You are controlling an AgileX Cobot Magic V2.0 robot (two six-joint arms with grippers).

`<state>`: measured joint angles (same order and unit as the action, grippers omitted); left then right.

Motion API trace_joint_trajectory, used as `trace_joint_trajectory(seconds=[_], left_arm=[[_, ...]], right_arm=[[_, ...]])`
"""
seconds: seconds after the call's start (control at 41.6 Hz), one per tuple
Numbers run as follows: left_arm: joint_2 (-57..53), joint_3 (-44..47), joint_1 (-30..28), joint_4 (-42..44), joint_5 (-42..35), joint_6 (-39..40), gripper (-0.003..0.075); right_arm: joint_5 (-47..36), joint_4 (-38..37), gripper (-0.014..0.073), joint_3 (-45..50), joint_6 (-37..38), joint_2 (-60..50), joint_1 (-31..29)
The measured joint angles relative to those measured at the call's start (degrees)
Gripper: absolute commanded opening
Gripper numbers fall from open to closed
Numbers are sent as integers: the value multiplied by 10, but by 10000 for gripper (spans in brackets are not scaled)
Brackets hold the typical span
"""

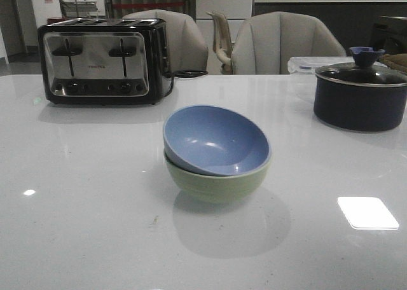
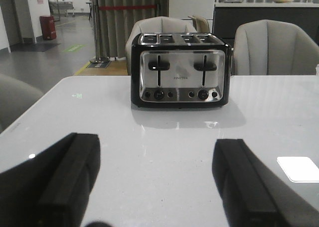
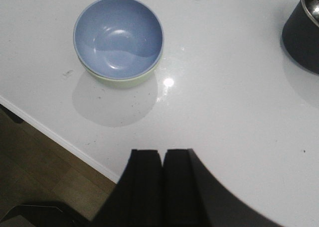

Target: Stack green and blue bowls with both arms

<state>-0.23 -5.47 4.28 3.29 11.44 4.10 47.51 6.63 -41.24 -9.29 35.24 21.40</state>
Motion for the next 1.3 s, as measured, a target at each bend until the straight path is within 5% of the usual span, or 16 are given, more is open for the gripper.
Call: trace_joint_trajectory(seconds=[0.385, 1.298], left_arm=[[0, 57, -27, -1, -29, 0, 102], [0, 57, -34, -7, -67, 0, 102]], right_arm=[[0, -1, 45, 0, 0, 0, 0], [0, -1, 45, 0, 0, 0, 0]])
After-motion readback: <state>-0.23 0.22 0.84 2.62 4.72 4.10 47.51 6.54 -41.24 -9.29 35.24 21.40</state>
